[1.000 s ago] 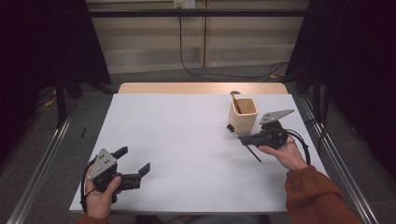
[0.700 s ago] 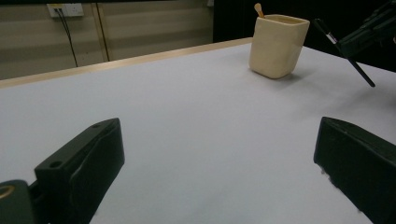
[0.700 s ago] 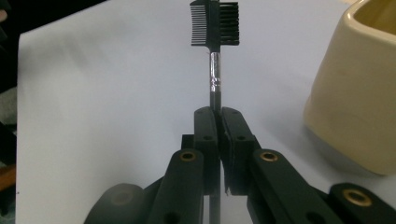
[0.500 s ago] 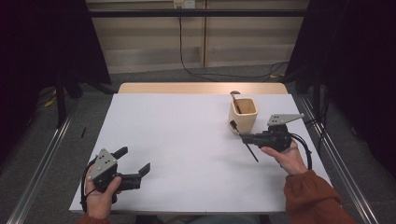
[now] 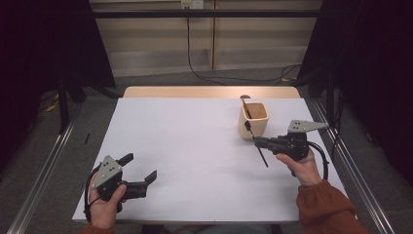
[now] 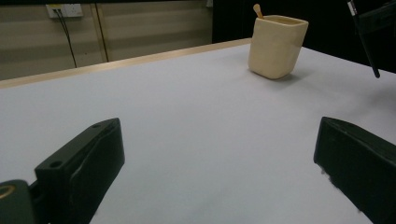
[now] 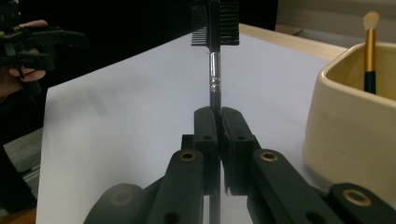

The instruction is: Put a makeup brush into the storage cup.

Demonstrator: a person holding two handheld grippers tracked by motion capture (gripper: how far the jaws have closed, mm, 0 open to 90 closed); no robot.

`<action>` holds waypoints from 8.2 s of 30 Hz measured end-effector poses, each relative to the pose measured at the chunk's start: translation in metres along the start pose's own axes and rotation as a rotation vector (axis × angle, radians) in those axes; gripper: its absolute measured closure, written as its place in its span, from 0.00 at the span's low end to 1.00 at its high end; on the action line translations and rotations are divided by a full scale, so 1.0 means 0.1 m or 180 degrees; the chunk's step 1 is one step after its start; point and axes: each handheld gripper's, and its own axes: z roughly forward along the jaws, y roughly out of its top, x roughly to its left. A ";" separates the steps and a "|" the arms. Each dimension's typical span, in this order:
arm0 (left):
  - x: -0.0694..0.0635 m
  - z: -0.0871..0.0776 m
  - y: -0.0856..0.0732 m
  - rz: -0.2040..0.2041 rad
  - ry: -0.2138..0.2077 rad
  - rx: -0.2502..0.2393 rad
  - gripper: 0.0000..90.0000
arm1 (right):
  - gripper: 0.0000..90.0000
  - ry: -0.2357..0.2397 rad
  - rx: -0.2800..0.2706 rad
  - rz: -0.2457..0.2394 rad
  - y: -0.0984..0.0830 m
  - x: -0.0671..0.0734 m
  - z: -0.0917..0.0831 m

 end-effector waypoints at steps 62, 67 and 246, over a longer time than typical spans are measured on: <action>0.00 -0.01 0.00 0.0024 0.0018 -0.0007 0.02 | 0.95 -0.0419 -0.0538 -0.0211 0.84 -0.26 -0.04; 0.00 0.00 0.00 0.0020 0.0017 -0.0001 0.02 | 0.95 -0.0471 -0.0546 -0.0215 0.92 -0.31 0.00; 0.03 0.02 0.02 0.0013 0.0023 -0.0022 0.02 | 0.00 -0.1052 -0.0363 0.0103 0.19 -0.36 0.09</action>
